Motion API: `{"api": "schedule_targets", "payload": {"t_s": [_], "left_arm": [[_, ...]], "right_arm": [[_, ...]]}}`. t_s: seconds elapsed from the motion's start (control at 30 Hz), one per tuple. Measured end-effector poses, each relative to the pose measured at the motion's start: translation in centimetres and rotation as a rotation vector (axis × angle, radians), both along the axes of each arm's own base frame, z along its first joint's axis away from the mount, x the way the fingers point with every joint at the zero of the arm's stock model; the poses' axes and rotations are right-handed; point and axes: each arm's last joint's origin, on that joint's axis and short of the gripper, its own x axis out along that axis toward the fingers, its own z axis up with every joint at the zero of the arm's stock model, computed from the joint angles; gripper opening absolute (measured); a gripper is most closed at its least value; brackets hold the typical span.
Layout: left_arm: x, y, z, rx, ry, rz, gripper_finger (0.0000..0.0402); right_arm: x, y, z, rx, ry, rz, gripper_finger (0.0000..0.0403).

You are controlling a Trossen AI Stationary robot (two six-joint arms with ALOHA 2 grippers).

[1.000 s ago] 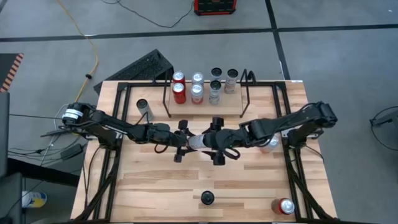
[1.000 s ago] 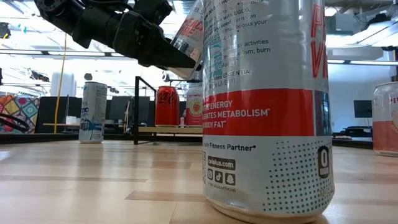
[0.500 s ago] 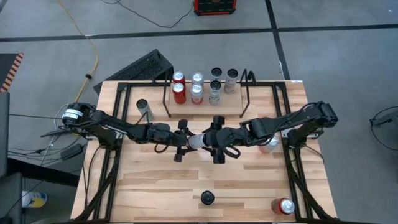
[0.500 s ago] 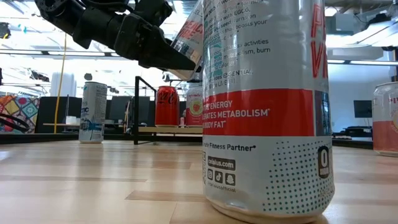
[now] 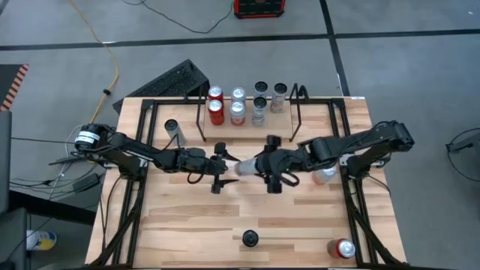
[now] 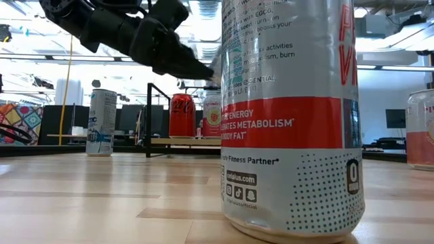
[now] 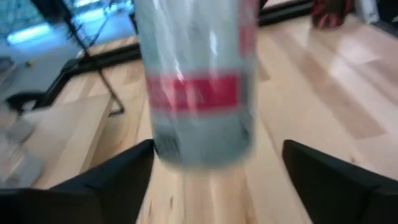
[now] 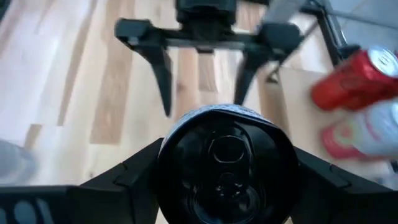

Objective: Place canned beverage on shelf
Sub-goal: Put the right white pink soda can on the shelf and align with other white pink soda can

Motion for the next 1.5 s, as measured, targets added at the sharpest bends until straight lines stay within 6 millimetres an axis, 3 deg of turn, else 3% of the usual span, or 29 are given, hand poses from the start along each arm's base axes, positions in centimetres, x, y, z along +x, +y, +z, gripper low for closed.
{"api": "schedule_targets", "payload": {"t_s": [0.13, 0.37, 0.87, 1.17, 1.5], "left_arm": [[-0.3, 0.2, -0.3, -0.018, 0.042, 0.076, 0.0375], [-0.8, 0.1, -1.2, -0.095, 0.156, 0.112, 0.0378], [-1.0, -0.5, -1.5, -0.144, 0.186, 0.081, 0.0377], [-0.9, -0.5, -1.5, -0.163, 0.182, 0.087, 0.0377], [-1.0, -0.5, -1.5, -0.174, 0.185, 0.095, 0.0378]], "right_arm": [[-1.8, -2.1, 0.8, -0.003, 0.058, -0.073, 0.0283], [-4.2, -7.2, 2.2, -0.008, 0.188, -0.195, 0.0283], [-4.1, -16.7, -0.4, 0.007, 0.404, -0.218, 0.0283], [-2.7, -19.9, -3.5, 0.056, 0.501, -0.191, 0.0283], [-2.8, -20.7, -3.6, 0.054, 0.493, -0.163, 0.0284]]}}
